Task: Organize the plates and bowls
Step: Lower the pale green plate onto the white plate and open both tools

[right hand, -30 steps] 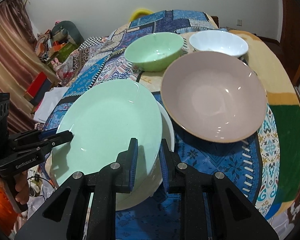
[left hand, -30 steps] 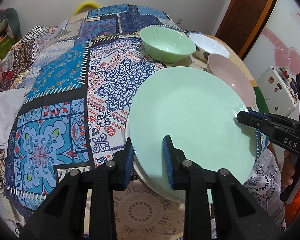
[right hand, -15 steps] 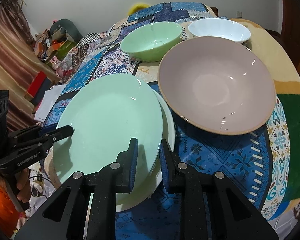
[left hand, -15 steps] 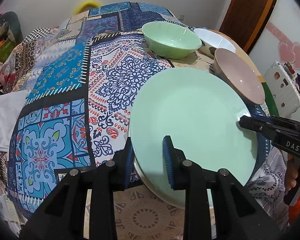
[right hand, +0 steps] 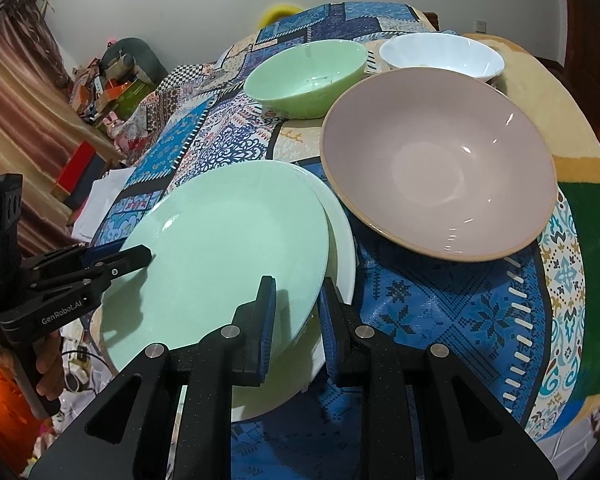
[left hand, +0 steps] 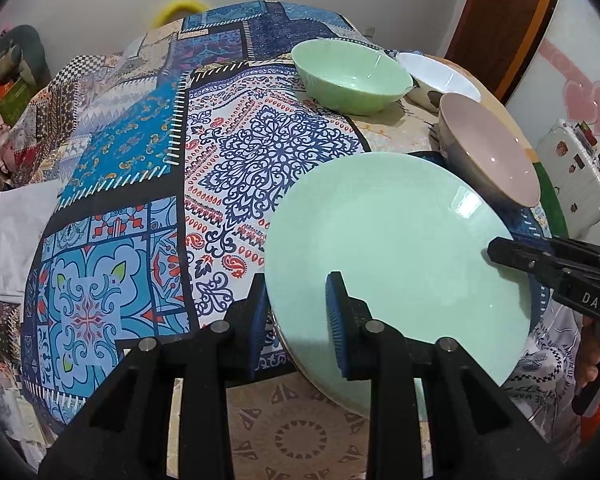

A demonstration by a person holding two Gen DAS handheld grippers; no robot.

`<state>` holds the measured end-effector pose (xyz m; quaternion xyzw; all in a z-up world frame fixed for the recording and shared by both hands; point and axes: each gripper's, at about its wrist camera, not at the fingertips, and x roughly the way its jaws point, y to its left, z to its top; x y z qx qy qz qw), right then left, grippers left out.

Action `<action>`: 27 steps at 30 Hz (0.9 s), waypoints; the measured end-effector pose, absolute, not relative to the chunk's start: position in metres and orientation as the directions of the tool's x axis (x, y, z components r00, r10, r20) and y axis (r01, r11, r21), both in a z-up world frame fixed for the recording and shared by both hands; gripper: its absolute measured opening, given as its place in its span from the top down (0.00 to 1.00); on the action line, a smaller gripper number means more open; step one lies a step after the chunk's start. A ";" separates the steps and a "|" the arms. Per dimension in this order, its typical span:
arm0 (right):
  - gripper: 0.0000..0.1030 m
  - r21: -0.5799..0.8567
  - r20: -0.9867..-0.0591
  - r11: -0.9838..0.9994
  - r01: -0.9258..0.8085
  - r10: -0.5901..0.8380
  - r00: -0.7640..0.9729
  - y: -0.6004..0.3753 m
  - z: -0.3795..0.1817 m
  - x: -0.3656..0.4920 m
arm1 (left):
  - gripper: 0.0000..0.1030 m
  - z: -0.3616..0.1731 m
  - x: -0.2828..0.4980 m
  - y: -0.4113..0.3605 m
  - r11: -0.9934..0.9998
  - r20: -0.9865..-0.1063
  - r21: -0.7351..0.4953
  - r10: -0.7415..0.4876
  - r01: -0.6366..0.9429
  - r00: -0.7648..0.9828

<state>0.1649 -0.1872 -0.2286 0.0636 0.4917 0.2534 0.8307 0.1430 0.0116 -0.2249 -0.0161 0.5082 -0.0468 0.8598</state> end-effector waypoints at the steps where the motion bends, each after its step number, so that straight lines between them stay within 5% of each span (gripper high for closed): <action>1: 0.80 0.355 -0.784 0.864 -0.357 0.483 0.390 -0.188 -0.228 0.165 | 0.73 -0.225 0.143 0.011 0.995 -0.873 -0.072 -0.094 0.065 0.479; 15: 0.74 0.249 -0.772 0.900 -0.358 0.408 0.488 -0.200 -0.206 0.155 | 0.67 -0.206 0.136 0.001 0.993 -0.851 -0.050 -0.097 0.103 0.516; 22: 0.62 0.237 -0.723 0.912 -0.335 0.396 0.567 -0.219 -0.183 0.156 | 0.44 -0.165 0.134 -0.013 0.992 -0.780 -0.041 -0.109 0.123 0.616; 27: 0.41 0.217 -0.694 0.931 -0.295 0.359 0.624 -0.233 -0.170 0.159 | 0.18 -0.140 0.142 -0.027 0.989 -0.733 -0.040 -0.127 0.144 0.669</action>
